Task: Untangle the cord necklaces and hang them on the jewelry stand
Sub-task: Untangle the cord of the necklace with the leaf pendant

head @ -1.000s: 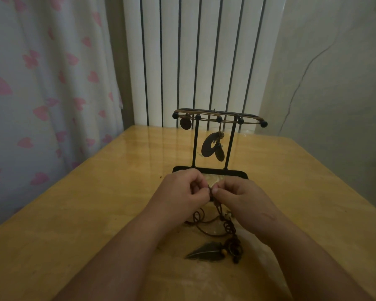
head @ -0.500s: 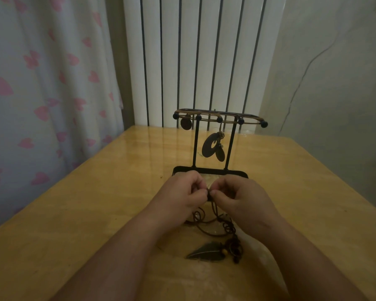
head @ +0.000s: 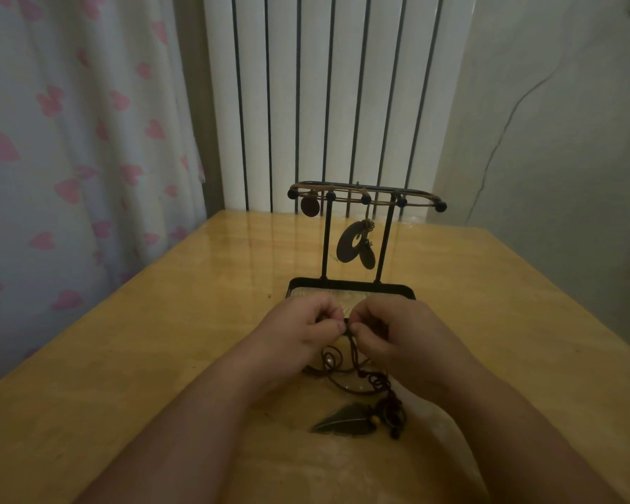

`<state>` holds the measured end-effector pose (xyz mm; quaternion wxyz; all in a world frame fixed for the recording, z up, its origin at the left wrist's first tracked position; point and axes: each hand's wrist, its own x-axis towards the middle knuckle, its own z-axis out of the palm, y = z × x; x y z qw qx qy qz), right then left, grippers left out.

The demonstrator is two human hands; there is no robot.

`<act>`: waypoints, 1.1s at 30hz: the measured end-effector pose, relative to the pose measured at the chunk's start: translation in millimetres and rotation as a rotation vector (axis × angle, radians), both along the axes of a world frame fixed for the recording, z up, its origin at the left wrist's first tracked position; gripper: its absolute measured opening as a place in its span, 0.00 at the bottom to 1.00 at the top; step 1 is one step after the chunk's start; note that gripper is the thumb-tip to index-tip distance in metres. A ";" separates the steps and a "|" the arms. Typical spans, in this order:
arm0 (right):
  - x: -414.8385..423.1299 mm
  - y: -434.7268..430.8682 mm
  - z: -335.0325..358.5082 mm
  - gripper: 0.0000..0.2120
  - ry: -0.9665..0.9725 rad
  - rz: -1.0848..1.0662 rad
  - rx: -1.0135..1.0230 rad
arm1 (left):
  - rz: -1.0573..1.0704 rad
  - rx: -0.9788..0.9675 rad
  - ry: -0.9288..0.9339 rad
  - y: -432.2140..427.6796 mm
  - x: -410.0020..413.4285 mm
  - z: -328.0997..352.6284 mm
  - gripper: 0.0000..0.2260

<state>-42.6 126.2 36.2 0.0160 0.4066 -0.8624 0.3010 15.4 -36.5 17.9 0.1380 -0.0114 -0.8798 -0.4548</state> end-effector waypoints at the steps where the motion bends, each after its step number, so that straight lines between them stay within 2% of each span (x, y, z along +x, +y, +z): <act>1: -0.5 0.5 -0.6 0.06 -0.010 -0.002 -0.019 | 0.003 0.019 0.001 0.0 -0.1 0.3 0.11; 8: -1.4 1.3 -1.6 0.08 -0.036 -0.008 -0.057 | -0.014 0.092 -0.023 0.2 1.9 3.8 0.11; 14: 2.7 -1.9 -0.1 0.06 0.029 -0.022 -0.070 | -0.044 0.179 -0.035 -1.0 2.1 4.6 0.11; 17: 3.5 -3.7 0.4 0.03 0.060 -0.031 -0.078 | -0.061 0.218 -0.026 -0.5 2.4 5.0 0.11; 22: 4.0 -5.0 0.6 0.05 0.069 -0.031 -0.062 | -0.062 0.206 -0.027 -1.1 1.4 3.4 0.14; 33: 2.5 -4.5 -3.6 0.04 0.026 -0.025 -0.113 | -0.054 0.178 -0.037 -3.1 2.2 2.8 0.10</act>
